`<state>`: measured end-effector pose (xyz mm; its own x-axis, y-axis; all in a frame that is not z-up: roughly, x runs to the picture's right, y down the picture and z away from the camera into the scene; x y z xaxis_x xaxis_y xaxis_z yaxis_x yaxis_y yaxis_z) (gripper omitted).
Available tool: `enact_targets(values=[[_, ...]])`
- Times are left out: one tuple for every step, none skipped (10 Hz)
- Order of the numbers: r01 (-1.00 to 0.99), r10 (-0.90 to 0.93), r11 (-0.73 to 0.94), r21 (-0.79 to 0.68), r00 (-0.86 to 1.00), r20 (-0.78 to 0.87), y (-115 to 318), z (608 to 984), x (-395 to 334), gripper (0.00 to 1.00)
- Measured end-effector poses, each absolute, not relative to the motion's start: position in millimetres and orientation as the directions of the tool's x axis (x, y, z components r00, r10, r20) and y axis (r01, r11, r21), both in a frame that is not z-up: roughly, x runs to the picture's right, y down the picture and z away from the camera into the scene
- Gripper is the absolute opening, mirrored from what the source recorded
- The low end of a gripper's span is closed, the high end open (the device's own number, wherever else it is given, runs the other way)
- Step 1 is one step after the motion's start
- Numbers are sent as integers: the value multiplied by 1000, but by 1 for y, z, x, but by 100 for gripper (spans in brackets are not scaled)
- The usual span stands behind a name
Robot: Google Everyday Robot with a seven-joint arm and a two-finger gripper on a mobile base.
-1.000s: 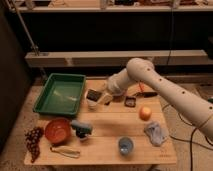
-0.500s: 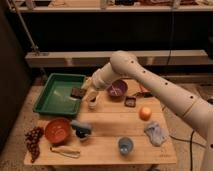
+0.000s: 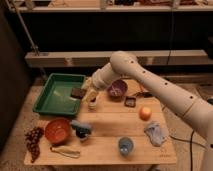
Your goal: Wipe tray with eraser
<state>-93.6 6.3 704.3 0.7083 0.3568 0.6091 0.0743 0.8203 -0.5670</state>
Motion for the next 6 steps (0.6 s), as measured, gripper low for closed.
enact_targets(values=[[87, 354, 821, -565, 698, 622, 3, 706, -97, 0], [101, 352, 820, -563, 687, 636, -2, 710, -103, 0], [124, 345, 819, -561, 674, 653, -14, 720, -119, 0], [145, 339, 815, -561, 666, 664, -25, 732, -139, 0], [159, 333, 813, -560, 662, 671, -32, 742, -157, 0], [175, 323, 812, -557, 660, 678, -41, 752, -179, 0]])
